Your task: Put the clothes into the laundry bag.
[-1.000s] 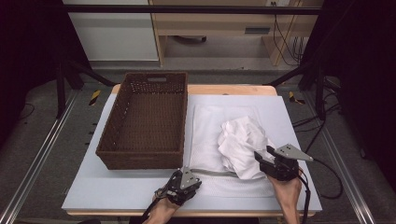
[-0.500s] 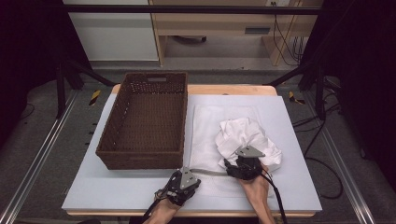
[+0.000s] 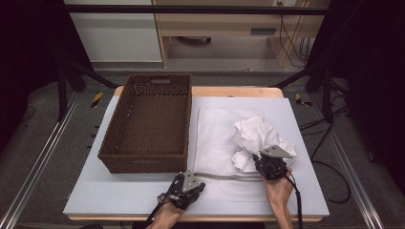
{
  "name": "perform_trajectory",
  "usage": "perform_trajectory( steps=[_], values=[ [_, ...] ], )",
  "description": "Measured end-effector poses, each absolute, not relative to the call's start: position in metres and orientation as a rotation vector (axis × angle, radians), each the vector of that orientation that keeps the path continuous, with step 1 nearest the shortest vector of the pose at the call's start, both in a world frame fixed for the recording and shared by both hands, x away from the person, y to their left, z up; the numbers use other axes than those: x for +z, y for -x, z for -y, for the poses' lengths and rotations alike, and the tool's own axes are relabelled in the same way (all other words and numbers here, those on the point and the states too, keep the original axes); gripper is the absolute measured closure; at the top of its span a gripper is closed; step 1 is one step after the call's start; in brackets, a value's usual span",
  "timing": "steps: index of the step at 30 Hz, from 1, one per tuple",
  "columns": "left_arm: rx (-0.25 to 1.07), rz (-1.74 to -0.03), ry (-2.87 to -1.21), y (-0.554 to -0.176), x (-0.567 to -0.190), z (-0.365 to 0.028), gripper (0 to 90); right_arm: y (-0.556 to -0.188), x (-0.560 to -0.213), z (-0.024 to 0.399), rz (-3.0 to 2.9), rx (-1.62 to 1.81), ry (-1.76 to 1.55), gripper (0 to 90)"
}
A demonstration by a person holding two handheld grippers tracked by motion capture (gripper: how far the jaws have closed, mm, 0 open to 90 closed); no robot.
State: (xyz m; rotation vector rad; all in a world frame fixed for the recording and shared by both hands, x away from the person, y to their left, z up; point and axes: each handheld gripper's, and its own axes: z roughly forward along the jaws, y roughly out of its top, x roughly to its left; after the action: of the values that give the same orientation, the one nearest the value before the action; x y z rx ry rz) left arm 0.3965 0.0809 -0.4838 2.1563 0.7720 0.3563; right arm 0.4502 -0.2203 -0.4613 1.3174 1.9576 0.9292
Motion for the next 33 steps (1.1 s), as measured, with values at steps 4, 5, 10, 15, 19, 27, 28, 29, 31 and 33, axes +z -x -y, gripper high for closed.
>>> perform_trajectory(
  steps=[4,5,10,15,19,27,28,29,31,33],
  values=[
    [0.345,-0.771,-2.168,-0.397,-0.485,-0.08,89.5,-0.451,-0.47,0.238,-1.99,0.955,-1.339,72.4],
    [0.347,-0.768,-2.166,-0.397,-0.486,-0.08,89.5,-0.451,-0.47,0.238,-1.99,0.955,-1.339,72.4],
    [0.34,-0.763,-2.169,-0.396,-0.486,-0.08,89.5,-0.439,-0.454,0.234,-1.986,1.051,-1.279,52.3],
    [0.335,-0.763,-2.167,-0.396,-0.485,-0.08,89.5,-0.413,-0.436,0.213,-2.035,1.168,-1.126,51.8],
    [0.334,-0.754,-2.174,-0.395,-0.485,-0.079,89.5,-0.41,-0.451,0.187,-2.164,1.12,-1.068,52.2],
    [0.329,-0.76,-2.17,-0.396,-0.485,-0.08,89.4,-0.405,-0.445,0.172,-2.148,1.225,-0.995,47.4],
    [0.329,-0.76,-2.169,-0.396,-0.485,-0.08,89.4,-0.405,-0.445,0.172,-2.148,1.225,-0.995,47.4],
    [0.33,-0.761,-2.17,-0.396,-0.485,-0.08,89.4,-0.405,-0.446,0.171,-2.181,1.234,-0.998,49.1],
    [0.33,-0.761,-2.171,-0.395,-0.485,-0.08,89.5,-0.41,-0.455,0.167,-2.21,1.17,-1.045,46.2],
    [0.331,-0.76,-2.172,-0.395,-0.485,-0.079,89.5,-0.422,-0.476,0.166,-2.171,0.991,-1.092,40.9]
  ],
)
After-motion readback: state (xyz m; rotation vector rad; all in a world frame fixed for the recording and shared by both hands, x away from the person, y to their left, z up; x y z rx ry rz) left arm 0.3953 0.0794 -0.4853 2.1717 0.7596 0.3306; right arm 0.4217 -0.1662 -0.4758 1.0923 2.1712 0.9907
